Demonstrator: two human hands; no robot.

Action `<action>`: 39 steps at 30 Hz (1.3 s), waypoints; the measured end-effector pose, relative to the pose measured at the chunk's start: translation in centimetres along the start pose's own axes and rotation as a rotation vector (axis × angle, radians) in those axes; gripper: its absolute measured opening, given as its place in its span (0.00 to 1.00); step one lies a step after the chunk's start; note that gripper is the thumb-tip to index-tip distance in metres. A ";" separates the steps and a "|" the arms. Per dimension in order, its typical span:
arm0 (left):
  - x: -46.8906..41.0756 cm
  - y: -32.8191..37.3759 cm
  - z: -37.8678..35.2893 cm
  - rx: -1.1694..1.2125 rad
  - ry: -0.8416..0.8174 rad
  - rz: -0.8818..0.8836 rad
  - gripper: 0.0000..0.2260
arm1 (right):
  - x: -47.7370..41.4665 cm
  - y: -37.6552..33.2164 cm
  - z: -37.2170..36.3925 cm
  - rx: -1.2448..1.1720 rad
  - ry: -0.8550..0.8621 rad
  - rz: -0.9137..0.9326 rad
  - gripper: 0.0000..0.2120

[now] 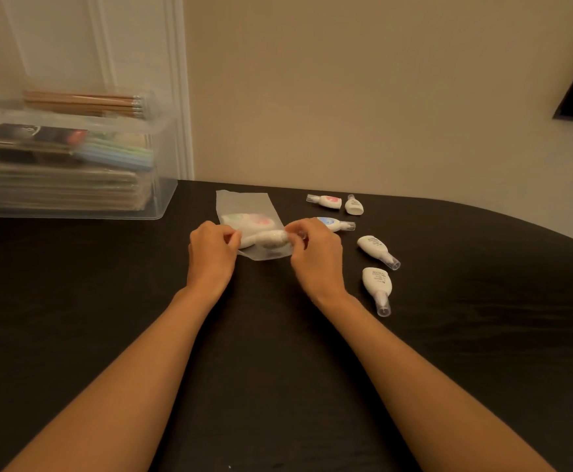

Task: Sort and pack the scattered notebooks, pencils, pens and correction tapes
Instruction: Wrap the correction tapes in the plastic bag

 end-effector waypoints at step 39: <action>-0.1 1.5 -2.5 -0.430 -0.128 -0.161 0.17 | -0.7 2.3 -3.4 0.070 -0.326 -0.148 0.15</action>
Point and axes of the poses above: each hand's wrist, its own x-axis away from the middle knuckle, its own z-axis out of the back of the hand, y = z × x, the point moved 6 cm from there along -x, towards the middle knuckle, and after that the axes turned 11 degrees about x, right-handed, at the moved point
